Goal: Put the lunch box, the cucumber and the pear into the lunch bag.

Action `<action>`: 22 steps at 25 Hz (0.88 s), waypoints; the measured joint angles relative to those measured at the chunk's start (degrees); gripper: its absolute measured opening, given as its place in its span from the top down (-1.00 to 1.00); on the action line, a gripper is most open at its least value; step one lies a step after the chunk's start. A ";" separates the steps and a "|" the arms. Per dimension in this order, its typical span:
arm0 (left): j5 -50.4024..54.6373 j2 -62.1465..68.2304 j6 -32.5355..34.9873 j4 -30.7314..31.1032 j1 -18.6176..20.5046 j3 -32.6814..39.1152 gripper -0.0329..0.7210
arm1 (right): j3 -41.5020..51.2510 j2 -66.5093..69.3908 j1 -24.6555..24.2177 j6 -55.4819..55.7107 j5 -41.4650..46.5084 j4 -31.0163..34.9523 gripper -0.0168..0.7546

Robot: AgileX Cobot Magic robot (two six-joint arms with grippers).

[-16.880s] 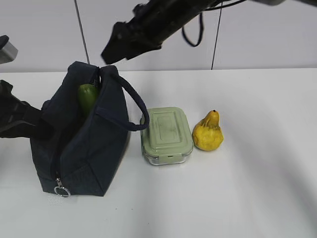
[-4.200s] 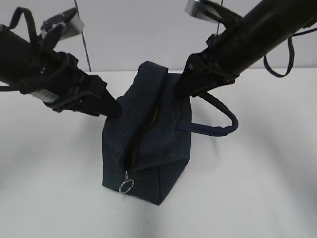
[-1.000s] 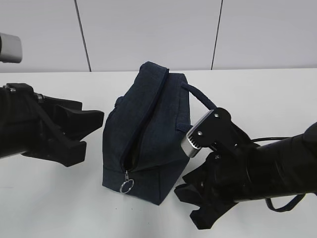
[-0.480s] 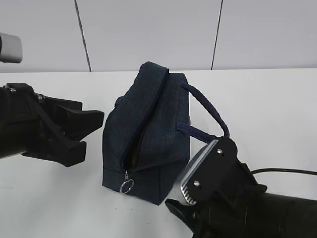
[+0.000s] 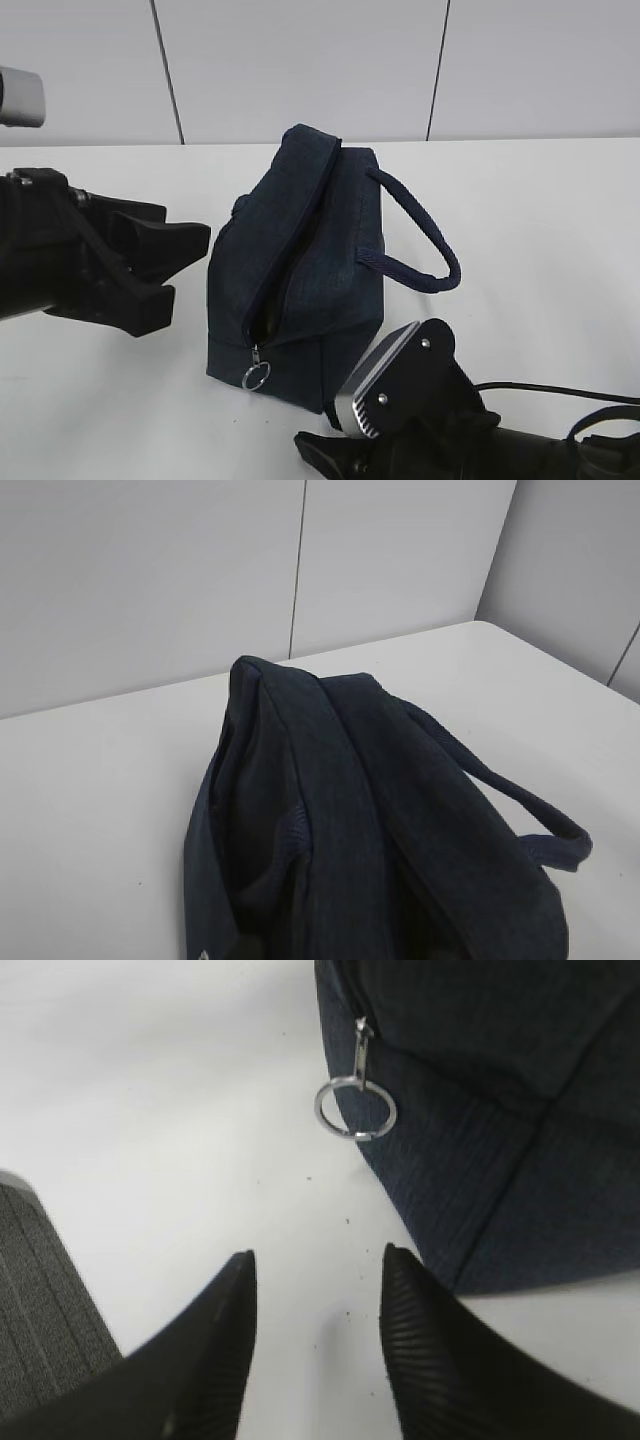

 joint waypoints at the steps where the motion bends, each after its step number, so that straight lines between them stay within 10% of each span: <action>1: 0.00 0.00 0.00 0.00 0.00 0.00 0.09 | 0.00 0.44 0.00 0.00 -1.40 0.25 0.09; 22: 0.00 0.00 0.00 0.00 0.00 0.00 0.09 | -11.57 12.23 0.00 1.45 -2.10 0.53 -0.21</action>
